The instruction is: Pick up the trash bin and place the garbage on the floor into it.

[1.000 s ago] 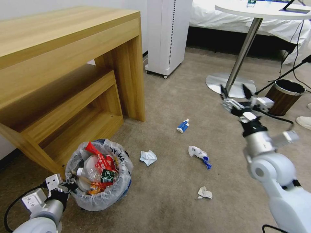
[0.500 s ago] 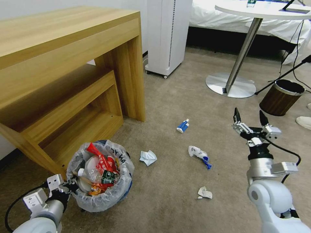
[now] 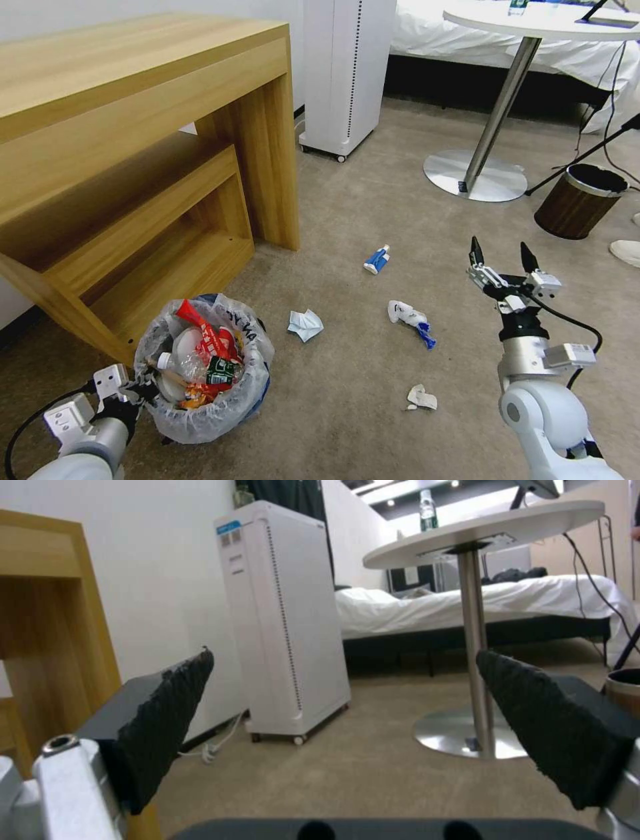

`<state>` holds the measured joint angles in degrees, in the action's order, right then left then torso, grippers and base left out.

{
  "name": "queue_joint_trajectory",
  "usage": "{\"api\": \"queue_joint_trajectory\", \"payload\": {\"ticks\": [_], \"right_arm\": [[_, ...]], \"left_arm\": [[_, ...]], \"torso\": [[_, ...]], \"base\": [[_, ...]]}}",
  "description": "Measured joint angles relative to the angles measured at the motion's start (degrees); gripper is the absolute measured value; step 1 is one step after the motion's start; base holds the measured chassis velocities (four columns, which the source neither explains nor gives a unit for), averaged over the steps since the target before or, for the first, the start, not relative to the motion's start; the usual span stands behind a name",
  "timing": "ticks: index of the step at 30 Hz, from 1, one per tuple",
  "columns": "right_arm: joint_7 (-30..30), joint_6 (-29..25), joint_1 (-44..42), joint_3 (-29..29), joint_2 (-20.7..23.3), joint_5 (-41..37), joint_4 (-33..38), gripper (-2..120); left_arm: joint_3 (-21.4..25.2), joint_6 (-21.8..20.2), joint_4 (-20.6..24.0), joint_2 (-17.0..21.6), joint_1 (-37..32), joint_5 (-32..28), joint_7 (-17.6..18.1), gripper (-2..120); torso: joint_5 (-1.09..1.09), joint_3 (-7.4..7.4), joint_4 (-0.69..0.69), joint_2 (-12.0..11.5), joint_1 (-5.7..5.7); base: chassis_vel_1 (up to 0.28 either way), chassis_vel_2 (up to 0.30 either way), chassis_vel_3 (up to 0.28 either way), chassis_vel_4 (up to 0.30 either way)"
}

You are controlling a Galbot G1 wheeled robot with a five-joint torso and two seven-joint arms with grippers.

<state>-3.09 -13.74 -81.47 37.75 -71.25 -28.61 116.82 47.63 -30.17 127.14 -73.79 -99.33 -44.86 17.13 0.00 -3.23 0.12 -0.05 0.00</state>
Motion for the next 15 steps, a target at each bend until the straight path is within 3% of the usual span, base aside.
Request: {"api": "queue_joint_trajectory", "payload": {"ticks": [15], "right_arm": [[0.5, -1.5, -1.9, 1.0, -2.2, 0.6, 1.6, 100]], "left_arm": [[-0.1, 0.4, 0.4, 1.4, -0.3, 0.4, -0.6, 1]], "torso": [[0.00, 0.00, 0.00, 0.0, 0.00]], "base": [[0.000, 0.000, 0.000, 0.000]]}}
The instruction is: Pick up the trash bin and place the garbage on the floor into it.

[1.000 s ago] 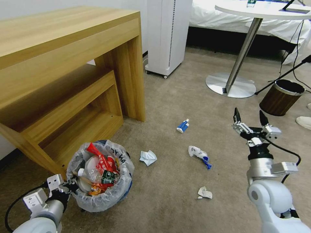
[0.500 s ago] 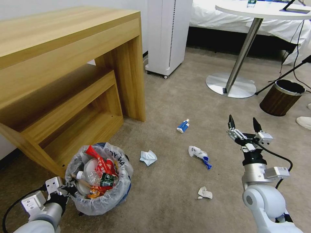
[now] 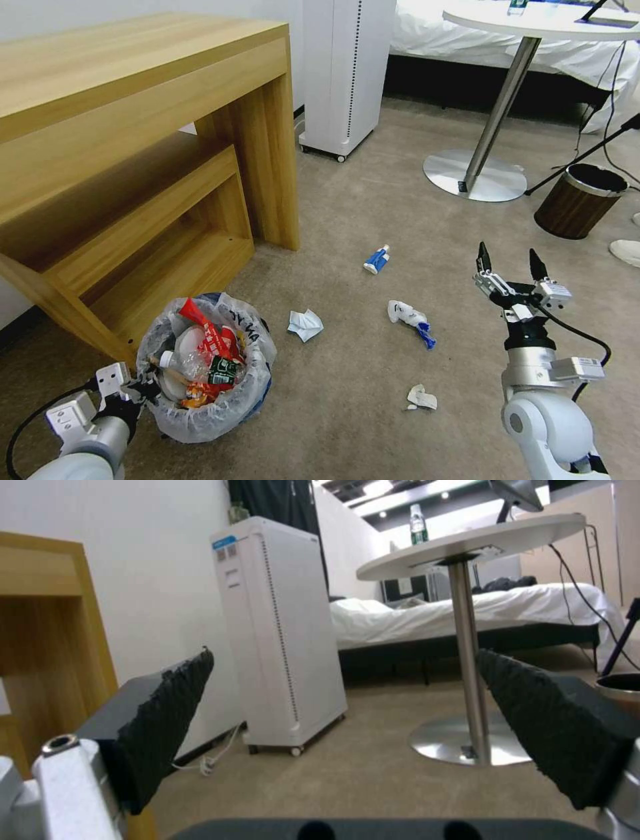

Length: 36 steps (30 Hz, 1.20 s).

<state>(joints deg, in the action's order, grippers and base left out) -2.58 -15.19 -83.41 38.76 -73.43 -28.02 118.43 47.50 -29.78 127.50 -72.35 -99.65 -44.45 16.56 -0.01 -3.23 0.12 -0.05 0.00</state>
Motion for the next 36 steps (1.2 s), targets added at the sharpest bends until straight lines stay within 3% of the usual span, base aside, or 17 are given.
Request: {"api": "queue_joint_trajectory", "payload": {"ticks": [36], "right_arm": [[0.4, -0.3, 1.3, -1.9, 0.0, 0.7, -3.0, 100]], "left_arm": [[0.6, 0.1, -1.5, 0.1, 0.5, -0.2, 0.0, 1]], "torso": [[0.01, 0.00, 0.00, 0.0, 0.00]], "base": [[0.000, 0.000, 0.000, 0.000]]}}
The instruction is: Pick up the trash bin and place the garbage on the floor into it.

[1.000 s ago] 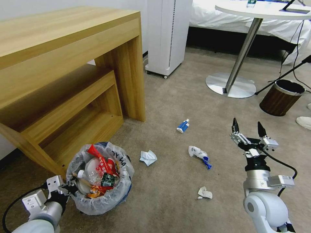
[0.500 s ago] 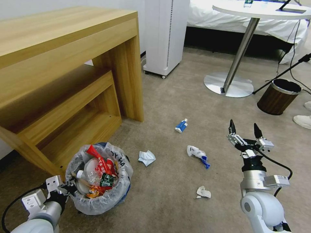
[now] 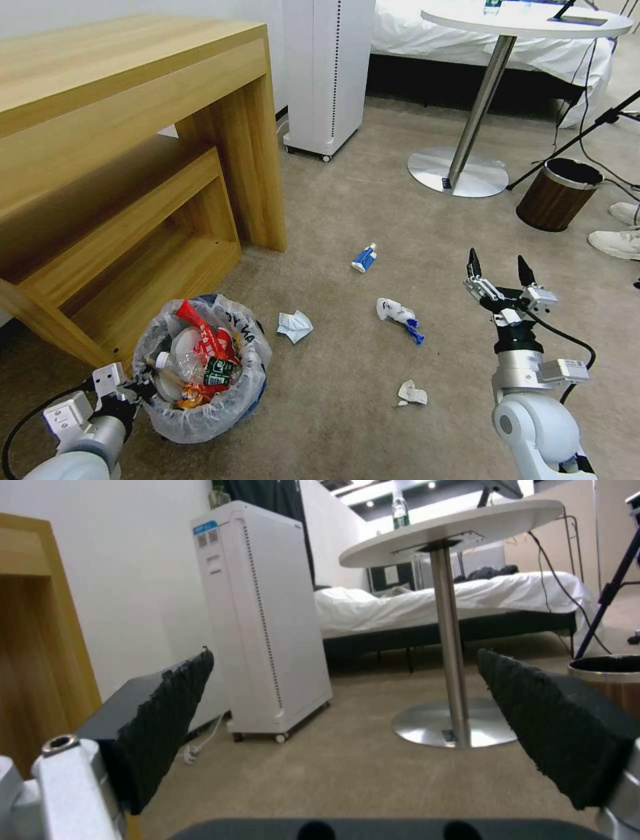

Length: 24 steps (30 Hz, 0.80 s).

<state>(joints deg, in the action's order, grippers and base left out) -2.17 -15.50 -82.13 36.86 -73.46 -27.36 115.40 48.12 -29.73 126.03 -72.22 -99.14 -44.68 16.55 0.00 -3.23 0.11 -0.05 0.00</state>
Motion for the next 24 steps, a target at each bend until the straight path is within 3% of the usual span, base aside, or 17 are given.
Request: {"api": "queue_joint_trajectory", "payload": {"ticks": [8, 13, 14, 15, 18, 19, 22, 24], "right_arm": [[-1.2, 1.4, -0.4, -0.1, 0.4, -1.2, 0.0, 100], [-5.1, 5.5, -0.7, -0.4, 1.5, -5.7, 0.4, 100], [-9.2, 10.7, -1.1, -0.5, 2.5, -10.0, 0.6, 100], [-9.2, 10.7, -1.1, -0.5, 2.5, -10.0, 0.6, 100], [-15.1, 20.8, -1.9, -0.3, 5.6, -16.5, 0.2, 100], [-15.1, 20.8, -1.9, -0.3, 5.6, -16.5, 0.2, 100], [-18.0, 30.1, -2.9, 0.0, 9.7, -21.7, -1.9, 100], [-18.3, 31.6, -3.0, 0.0, 10.4, -22.3, -2.4, 100]], "left_arm": [[0.2, -0.2, -0.1, 0.7, 0.2, -0.5, 0.1, 1], [0.0, -0.3, -0.5, 0.7, 0.5, -0.6, 0.1, 1], [-0.1, -0.3, -0.9, 0.7, 0.6, -0.6, 0.1, 1], [-0.1, -0.3, -0.9, 0.7, 0.6, -0.6, 0.1, 1], [-0.2, -0.2, -1.0, 0.7, 0.7, -0.6, 0.0, 1], [-0.2, -0.2, -1.0, 0.7, 0.7, -0.6, 0.0, 1], [-0.3, 0.0, -1.0, 0.4, 1.1, -0.7, -0.1, 1], [-0.4, 0.1, -1.0, 0.3, 1.2, -0.7, -0.2, 1]], "torso": [[0.00, 0.00, 0.00, 0.0, 0.00], [0.00, 0.00, 0.00, 0.0, 0.00], [0.00, 0.00, 0.00, 0.0, 0.01], [0.00, 0.00, 0.00, 0.0, 0.01], [0.01, 0.00, 0.00, 0.0, 0.00], [0.01, 0.00, 0.00, 0.0, 0.00], [0.02, 0.00, 0.01, 0.0, 0.00], [0.01, 0.00, 0.01, 0.0, 0.00]], "base": [[0.000, 0.000, 0.000, 0.000], [0.000, 0.000, 0.000, 0.000], [0.000, 0.000, 0.000, 0.000], [0.000, 0.000, 0.000, 0.000], [0.000, 0.000, 0.000, 0.000], [0.000, 0.000, 0.000, 0.000], [0.000, 0.000, 0.000, 0.000], [0.000, 0.000, 0.000, 0.000]]}}
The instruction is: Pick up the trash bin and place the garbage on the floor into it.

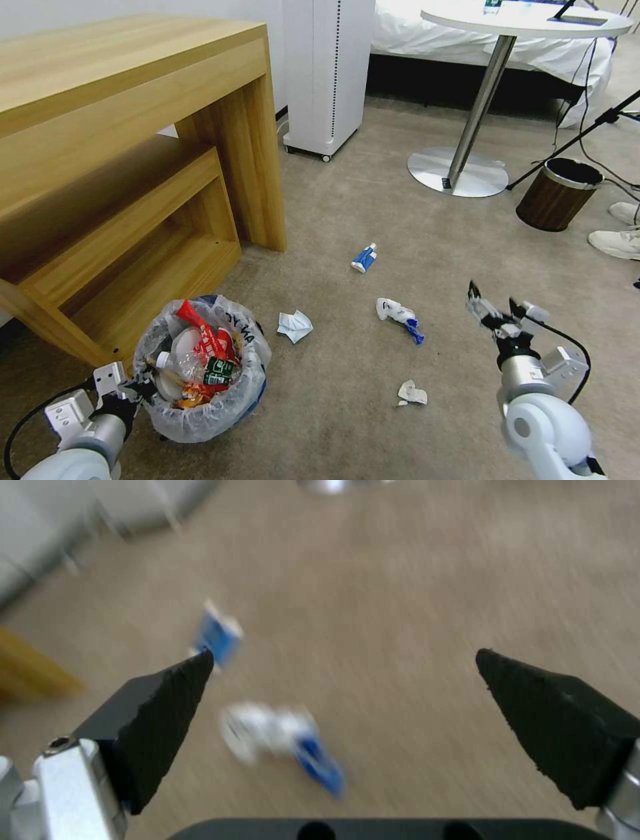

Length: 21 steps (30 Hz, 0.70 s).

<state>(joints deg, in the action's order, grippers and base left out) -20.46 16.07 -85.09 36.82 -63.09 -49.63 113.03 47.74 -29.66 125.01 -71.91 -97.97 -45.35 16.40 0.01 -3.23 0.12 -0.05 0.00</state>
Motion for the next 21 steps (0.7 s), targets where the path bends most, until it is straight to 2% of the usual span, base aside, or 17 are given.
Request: {"api": "queue_joint_trajectory", "payload": {"ticks": [1, 2, 4, 6, 8, 10, 12, 13, 15, 17, 18, 21], "right_arm": [[-0.5, 3.5, -0.2, -0.2, 1.3, -1.1, -1.0, 100], [-0.5, 3.5, -0.2, -0.2, 1.3, -1.1, -1.0, 100], [-0.8, 9.6, -0.1, -1.3, 3.6, -1.6, -3.9, 100], [-0.6, 10.7, 0.1, -2.0, 4.3, -1.1, -4.8, 100], [2.0, 14.0, 0.8, -4.1, 6.0, 0.3, -7.1, 100], [2.8, 15.0, 1.1, -4.8, 6.6, 0.7, -7.8, 100], [8.1, 20.3, 4.2, -9.5, 9.3, 3.0, -11.8, 100], [11.2, 21.2, 5.7, -11.1, 10.1, 5.1, -13.7, 100], [12.9, 21.5, 6.7, -12.3, 10.6, 6.6, -14.8, 100], [17.7, 22.1, 10.1, -16.7, 12.3, 10.7, -18.2, 100], [17.7, 22.1, 10.1, -16.7, 12.3, 10.7, -18.2, 100], [23.8, 21.0, 14.3, -22.1, 14.0, 16.1, -21.6, 100]], "left_arm": [[-0.1, 0.2, -0.1, -0.2, 0.0, 0.0, -0.2, 1], [-0.1, 0.2, -0.1, -0.2, 0.0, 0.0, -0.2, 1], [-0.1, 0.6, -0.3, -0.8, -0.1, 0.3, -0.6, 1], [-0.1, 0.7, -0.3, -1.0, -0.1, 0.4, -0.7, 1], [-0.2, 0.9, -0.3, -1.5, -0.4, 0.7, -0.9, 1], [-0.2, 1.0, -0.3, -1.6, -0.5, 0.9, -0.9, 1], [-0.1, 1.2, -0.2, -2.3, -1.0, 1.3, -1.0, 1], [0.0, 1.3, -0.2, -2.6, -1.1, 1.5, -1.0, 1], [0.0, 1.4, -0.1, -2.8, -1.3, 1.6, -1.0, 1], [0.1, 1.7, -0.1, -3.6, -1.5, 2.2, -1.0, 1], [0.1, 1.7, -0.1, -3.6, -1.5, 2.2, -1.0, 1], [0.1, 2.1, -0.2, -4.3, -1.6, 2.7, -1.0, 1]], "torso": [[-0.01, 0.00, 0.00, 0.0, 0.00], [-0.01, 0.00, 0.00, 0.0, 0.00], [0.00, 0.00, 0.00, 0.0, 0.00], [0.00, 0.00, 0.00, 0.0, 0.00], [0.01, 0.00, 0.00, 0.0, 0.00], [0.00, 0.00, 0.00, 0.0, 0.00], [0.00, 0.00, -0.01, 0.0, 0.00], [0.01, 0.00, 0.00, 0.0, 0.00], [0.00, 0.00, -0.01, 0.0, 0.00], [0.00, 0.00, -0.01, 0.0, 0.00], [0.00, 0.00, -0.01, 0.0, 0.00], [-0.01, 0.00, -0.01, 0.0, 0.00]], "base": [[0.000, 0.000, 0.000, 0.000], [0.000, 0.000, 0.000, 0.000], [0.000, 0.000, 0.000, 0.000], [0.000, 0.000, 0.000, 0.000], [0.000, 0.000, 0.000, 0.000], [0.000, 0.000, 0.000, 0.000], [0.000, 0.000, 0.000, 0.000], [0.000, 0.000, 0.000, 0.000], [0.000, 0.000, 0.000, 0.000], [0.000, 0.000, 0.000, 0.000], [0.000, 0.000, 0.000, 0.000], [0.000, 0.000, 0.000, 0.000]]}}
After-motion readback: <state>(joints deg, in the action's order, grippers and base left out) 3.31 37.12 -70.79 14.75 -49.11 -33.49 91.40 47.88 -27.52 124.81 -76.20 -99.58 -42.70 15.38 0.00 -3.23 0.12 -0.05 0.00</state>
